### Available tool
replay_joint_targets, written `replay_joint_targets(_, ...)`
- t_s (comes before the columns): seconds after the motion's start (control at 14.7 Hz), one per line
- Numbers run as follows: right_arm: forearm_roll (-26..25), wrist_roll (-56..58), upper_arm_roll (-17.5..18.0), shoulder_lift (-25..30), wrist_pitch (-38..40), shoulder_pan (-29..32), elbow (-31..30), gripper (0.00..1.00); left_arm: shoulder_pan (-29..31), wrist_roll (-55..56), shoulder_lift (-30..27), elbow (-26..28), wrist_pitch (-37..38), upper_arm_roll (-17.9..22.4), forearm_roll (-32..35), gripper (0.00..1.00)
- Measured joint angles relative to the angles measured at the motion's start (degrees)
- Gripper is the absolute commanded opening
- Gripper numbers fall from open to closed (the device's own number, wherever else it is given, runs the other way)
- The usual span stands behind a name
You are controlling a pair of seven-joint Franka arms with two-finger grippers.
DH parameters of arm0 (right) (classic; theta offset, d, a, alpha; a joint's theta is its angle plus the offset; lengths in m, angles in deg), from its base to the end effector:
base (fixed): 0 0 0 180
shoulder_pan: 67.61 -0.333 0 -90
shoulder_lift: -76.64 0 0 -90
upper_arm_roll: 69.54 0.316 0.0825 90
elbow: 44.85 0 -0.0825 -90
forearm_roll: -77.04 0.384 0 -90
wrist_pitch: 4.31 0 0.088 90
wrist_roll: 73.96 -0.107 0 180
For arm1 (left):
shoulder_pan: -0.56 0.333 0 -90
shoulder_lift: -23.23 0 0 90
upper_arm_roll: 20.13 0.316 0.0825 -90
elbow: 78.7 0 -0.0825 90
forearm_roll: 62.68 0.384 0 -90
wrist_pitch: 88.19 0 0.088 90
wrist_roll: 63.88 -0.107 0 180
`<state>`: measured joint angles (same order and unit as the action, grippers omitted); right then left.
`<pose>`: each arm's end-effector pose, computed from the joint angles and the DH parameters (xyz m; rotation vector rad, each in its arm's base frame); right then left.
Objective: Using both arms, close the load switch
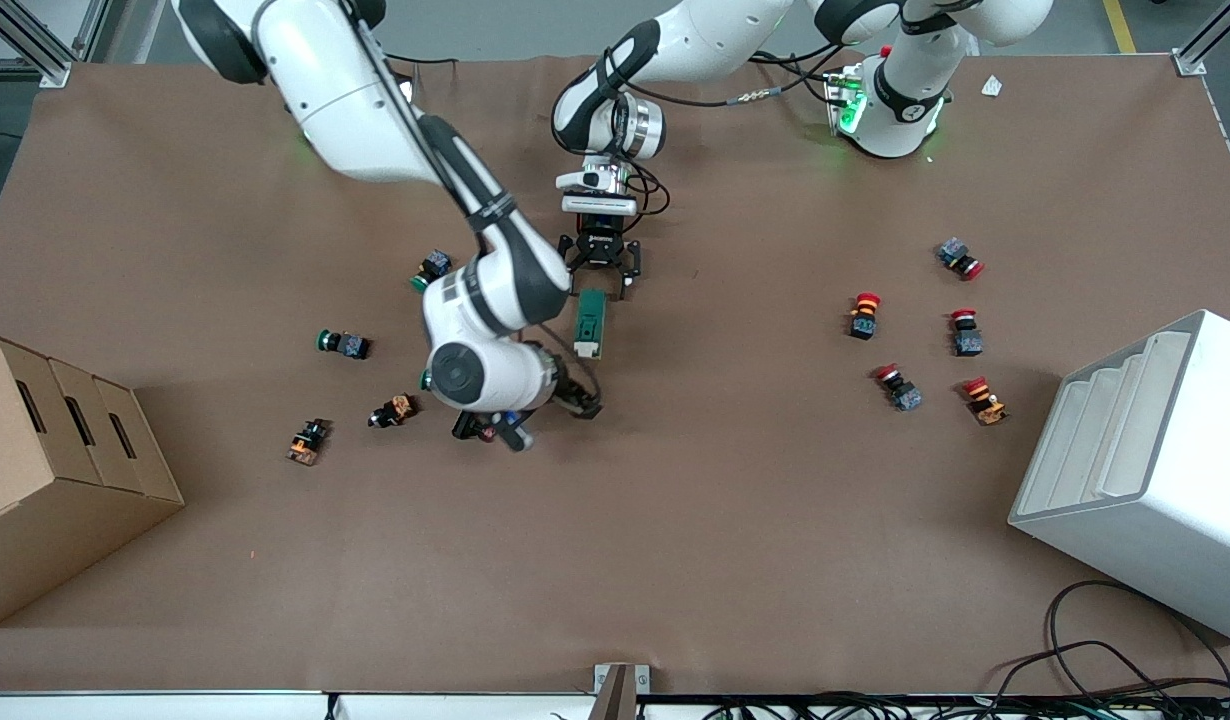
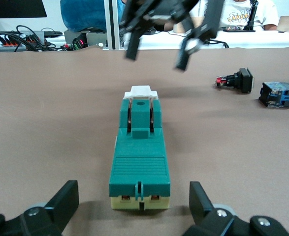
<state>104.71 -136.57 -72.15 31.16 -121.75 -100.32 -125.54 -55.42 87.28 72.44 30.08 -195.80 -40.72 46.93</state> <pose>0.6037 0.3862 0.2212 -2.6966 1.1626 0.5564 0.2030 -0.5533 0.0633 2.5506 -0.1259 1.7066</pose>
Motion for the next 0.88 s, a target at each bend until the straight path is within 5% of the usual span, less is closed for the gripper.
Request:
replay_joint_targets(0.61,-12.79,22.32,-0.55,4.81,16.15,11.34,5.31,1.0,0.41,-4.45,-0.03,-1.79,0.63,0.07,-0.55,0.99)
replay_joint_targets(0.88,-20.0,37.46,-0.63,10.86,22.69,17.75,5.47,1.0,0.99,-12.72,-1.66,-6.67,0.6,-1.16,-11.65,0.99)
